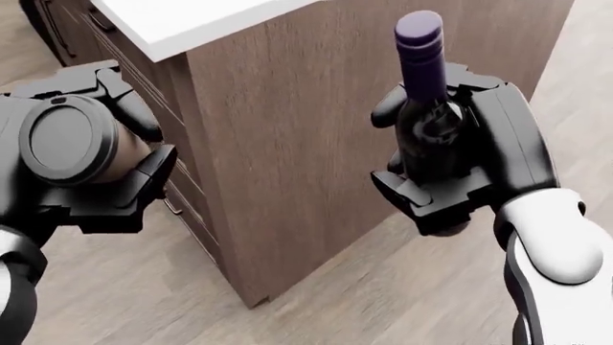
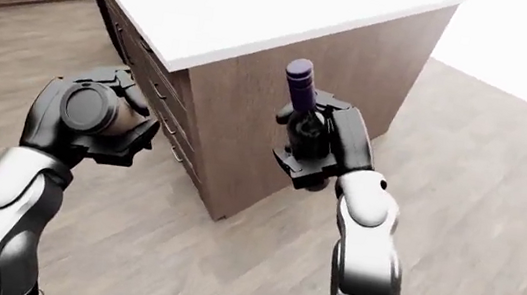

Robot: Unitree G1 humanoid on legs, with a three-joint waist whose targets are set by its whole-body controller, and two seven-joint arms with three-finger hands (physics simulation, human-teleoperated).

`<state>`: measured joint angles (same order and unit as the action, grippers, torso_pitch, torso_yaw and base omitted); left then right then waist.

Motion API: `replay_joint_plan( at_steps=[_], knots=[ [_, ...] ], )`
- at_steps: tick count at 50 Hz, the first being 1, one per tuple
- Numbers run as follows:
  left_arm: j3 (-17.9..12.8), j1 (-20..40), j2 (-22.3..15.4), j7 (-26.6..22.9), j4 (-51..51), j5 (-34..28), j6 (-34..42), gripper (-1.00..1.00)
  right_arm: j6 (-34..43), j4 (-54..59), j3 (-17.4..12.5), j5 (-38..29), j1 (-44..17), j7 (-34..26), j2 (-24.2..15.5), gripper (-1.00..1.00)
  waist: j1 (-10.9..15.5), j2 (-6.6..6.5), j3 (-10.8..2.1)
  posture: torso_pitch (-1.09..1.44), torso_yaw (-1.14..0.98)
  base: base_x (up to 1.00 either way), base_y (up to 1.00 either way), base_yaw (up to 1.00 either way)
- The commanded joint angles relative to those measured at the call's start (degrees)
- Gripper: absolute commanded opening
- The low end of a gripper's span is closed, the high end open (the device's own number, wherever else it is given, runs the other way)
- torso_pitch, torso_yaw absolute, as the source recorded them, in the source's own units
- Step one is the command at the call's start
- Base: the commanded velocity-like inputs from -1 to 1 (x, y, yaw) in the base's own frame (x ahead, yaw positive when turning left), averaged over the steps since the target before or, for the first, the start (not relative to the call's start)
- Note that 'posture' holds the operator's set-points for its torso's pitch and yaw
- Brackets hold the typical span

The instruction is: Move the drinks to the dining counter.

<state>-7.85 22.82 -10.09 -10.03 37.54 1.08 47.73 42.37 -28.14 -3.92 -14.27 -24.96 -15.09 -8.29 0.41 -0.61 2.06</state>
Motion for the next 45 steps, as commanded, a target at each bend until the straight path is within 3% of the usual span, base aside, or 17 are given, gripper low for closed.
replay_joint_plan(
  at_steps=[1, 5, 6, 12, 16, 17, 18, 21, 27, 29, 30, 31, 33, 36, 42, 44, 45],
  knots=[
    [-0.6, 2.9, -0.6, 0.7, 1.1, 0.0, -1.2, -0.77, -2.9, -3.8, -0.9, 0.5, -3.4, 0.3, -0.8, -1.00, 0.0, 0.30, -1.88, 0.00, 0.00, 0.00, 0.00, 0.00],
    [-1.3, 5.5, -1.6, 0.8, 0.7, 1.0, 0.2, -0.76, -2.7, -2.4, -1.7, 1.4, -5.8, 0.2, -1.7, -1.00, -0.2, 0.28, -1.82, 0.00, 0.00, 0.00, 0.00, 0.00],
    [-1.7, 6.3, -2.1, 0.8, 0.0, 1.2, 0.1, -0.76, -2.9, -1.9, -1.7, 1.7, -6.1, 0.2, -1.8, -1.00, -0.2, 0.06, -3.10, 0.00, 0.00, 0.07, 0.00, 0.00],
    [-1.9, 8.1, -3.0, 1.2, -0.2, 2.1, 1.1, -0.76, -2.5, -1.7, -1.8, 2.4, -7.3, 0.3, -2.5, -1.00, -0.3, 0.20, 0.59, 0.00, 0.00, 0.30, 0.00, 0.00],
    [-3.0, 8.2, -4.0, 1.0, 0.5, 3.1, 1.9, -0.76, -2.8, -1.8, -1.7, 2.5, -7.1, 0.3, -2.6, -1.00, 0.1, 1.85, 0.36, 0.00, 0.00, 0.38, 0.00, 0.00],
    [-2.9, 8.2, -4.0, 1.1, 0.6, 3.2, 1.9, -0.76, -2.9, -1.8, -1.7, 2.4, -7.0, 0.3, -2.6, -1.00, 0.0, 2.99, 0.25, 0.00, 0.00, 0.38, 0.00, 0.00],
    [-2.7, 8.3, -4.0, 1.3, 0.9, 3.3, 2.1, -0.76, -3.0, -1.7, -1.7, 2.4, -7.0, 0.3, -2.6, -1.00, -0.1, 2.13, -0.18, 0.00, 0.00, 0.38, 0.00, 0.00],
    [-3.0, 8.4, -4.3, 1.4, 1.4, 3.7, 2.7, -0.76, -3.1, -1.8, -1.6, 2.3, -6.9, 0.3, -2.5, -1.00, -0.3, 2.85, 0.07, 0.00, 0.00, 0.38, 0.00, 0.00],
    [-1.1, 8.6, -3.2, 2.8, 1.2, 2.7, 2.3, -0.76, -3.2, -2.2, -1.8, 2.6, -6.9, 0.4, -2.3, -1.00, -0.6, 0.30, 0.32, 0.00, 0.00, 0.30, 0.00, 0.00],
    [-1.9, 8.6, -3.5, 2.3, 1.6, 3.1, 2.7, -0.76, -3.2, -2.3, -2.0, 3.1, -6.8, 0.6, -2.2, -1.00, -0.8, -1.86, -0.83, 0.00, 0.00, 0.11, -0.02, 0.00],
    [-2.1, 8.4, -3.7, 2.1, 1.7, 3.2, 2.7, -0.76, -3.6, -2.3, -2.2, 3.5, -6.7, 0.9, -2.1, -1.00, -0.9, -3.87, -1.50, 0.00, 0.00, 0.03, -0.08, 0.00],
    [-2.4, 8.3, -3.7, 2.0, 2.1, 3.5, 3.1, -0.76, -3.7, -2.2, -2.3, 3.8, -6.7, 1.2, -2.0, -1.00, -0.9, -3.94, -2.47, 0.00, 0.00, 0.02, -0.25, 0.00],
    [-2.0, 8.2, -3.6, 2.3, 2.0, 3.3, 2.9, -0.76, -3.7, -2.2, -1.9, 3.7, -6.6, 1.2, -2.4, -1.00, -0.7, -4.61, -0.85, 0.00, 0.00, 0.03, -0.41, 0.00],
    [-0.8, 8.1, -2.9, 3.0, 1.2, 2.4, 1.9, -0.76, -3.7, -2.4, -1.8, 3.7, -6.3, 1.2, -2.4, -1.00, -0.3, -3.50, -2.16, 0.00, 0.00, 0.03, -0.31, 0.00],
    [-3.2, 7.7, -4.1, 1.5, 2.3, 3.8, 3.0, -0.76, -3.2, -2.9, -1.8, 3.7, -6.2, 1.1, -2.4, -1.00, 0.2, 0.23, -1.73, 0.00, 0.00, 0.02, -0.20, 0.00],
    [-3.8, 8.0, -4.7, 1.5, 2.6, 4.5, 3.5, -0.76, -3.3, -2.6, -1.8, 3.7, -6.6, 1.0, -2.5, -1.00, 0.3, 2.54, -2.22, 0.00, 0.00, 0.04, -0.18, 0.00],
    [-3.8, 8.1, -4.7, 1.7, 2.6, 4.6, 3.7, -0.76, -3.4, -2.4, -1.7, 3.8, -6.7, 0.9, -2.5, -1.00, 0.4, 4.70, -2.59, 0.00, 0.00, 0.07, -0.16, 0.00]
  ],
)
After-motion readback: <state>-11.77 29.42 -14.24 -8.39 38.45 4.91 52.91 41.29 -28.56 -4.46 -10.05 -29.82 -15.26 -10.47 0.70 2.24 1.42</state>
